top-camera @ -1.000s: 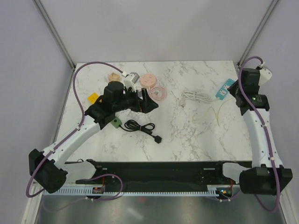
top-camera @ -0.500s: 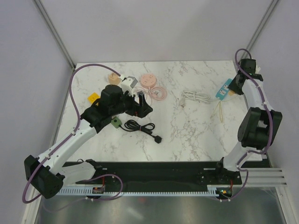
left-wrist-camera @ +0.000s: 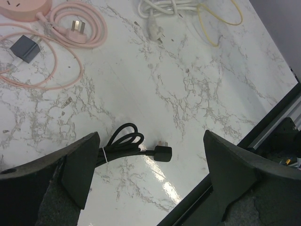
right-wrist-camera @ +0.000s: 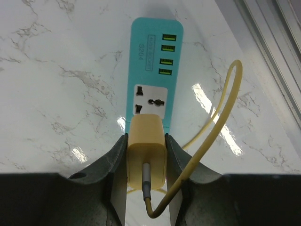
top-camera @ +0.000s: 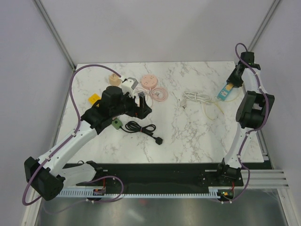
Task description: Insert the plug
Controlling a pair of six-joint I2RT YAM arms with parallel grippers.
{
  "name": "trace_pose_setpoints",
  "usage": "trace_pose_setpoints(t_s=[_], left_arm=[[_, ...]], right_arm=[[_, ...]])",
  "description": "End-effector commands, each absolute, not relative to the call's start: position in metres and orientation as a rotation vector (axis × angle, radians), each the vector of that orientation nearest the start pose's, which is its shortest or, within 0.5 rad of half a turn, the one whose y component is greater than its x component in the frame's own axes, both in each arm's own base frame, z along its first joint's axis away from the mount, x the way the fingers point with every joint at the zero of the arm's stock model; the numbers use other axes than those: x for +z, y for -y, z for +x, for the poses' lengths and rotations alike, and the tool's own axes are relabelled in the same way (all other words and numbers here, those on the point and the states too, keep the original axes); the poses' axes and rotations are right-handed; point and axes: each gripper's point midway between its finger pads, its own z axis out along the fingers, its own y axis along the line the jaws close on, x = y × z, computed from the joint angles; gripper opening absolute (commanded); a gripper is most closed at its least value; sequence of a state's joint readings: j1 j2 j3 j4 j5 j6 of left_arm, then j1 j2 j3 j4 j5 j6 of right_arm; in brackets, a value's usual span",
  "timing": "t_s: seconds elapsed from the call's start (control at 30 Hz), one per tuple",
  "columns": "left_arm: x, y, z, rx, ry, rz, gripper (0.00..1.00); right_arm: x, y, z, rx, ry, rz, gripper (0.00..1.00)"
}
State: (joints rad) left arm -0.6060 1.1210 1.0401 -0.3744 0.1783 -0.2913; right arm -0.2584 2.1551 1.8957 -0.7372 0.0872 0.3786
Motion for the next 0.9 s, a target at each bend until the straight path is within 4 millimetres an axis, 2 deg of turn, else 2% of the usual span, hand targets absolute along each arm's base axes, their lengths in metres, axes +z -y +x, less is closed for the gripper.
trace_pose_setpoints(t_s=[0.0,0.23,0.5,0.73,0.87], left_arm=[[0.251,0.23,0.271,-0.673,-2.023,0.467,0.98],[0.241,0.232,0.274,-0.666,-2.059,0.471,0.98],[0.24,0.231,0.275,-0.662,-2.064,0.462,0.98],[0.239,0.232,0.276,-0.673,-2.072,0.458,0.98],[0.241,0.23,0.276,-0.666,-2.066,0.451,0.98]], right_arm=[[0.107,0.13,0.527,0.013,-2.398,0.808,0.0],[0.103,0.132,0.54,0.021,-2.412,0.798,0.0],[0.091,0.134,0.532,-0.018,-2.479,0.787,0.0],[0.088,0.137,0.532,-0.038,-2.485,0.796,0.0],[0.074,0.138,0.535,-0.037,-2.488,0.841,0.0]])
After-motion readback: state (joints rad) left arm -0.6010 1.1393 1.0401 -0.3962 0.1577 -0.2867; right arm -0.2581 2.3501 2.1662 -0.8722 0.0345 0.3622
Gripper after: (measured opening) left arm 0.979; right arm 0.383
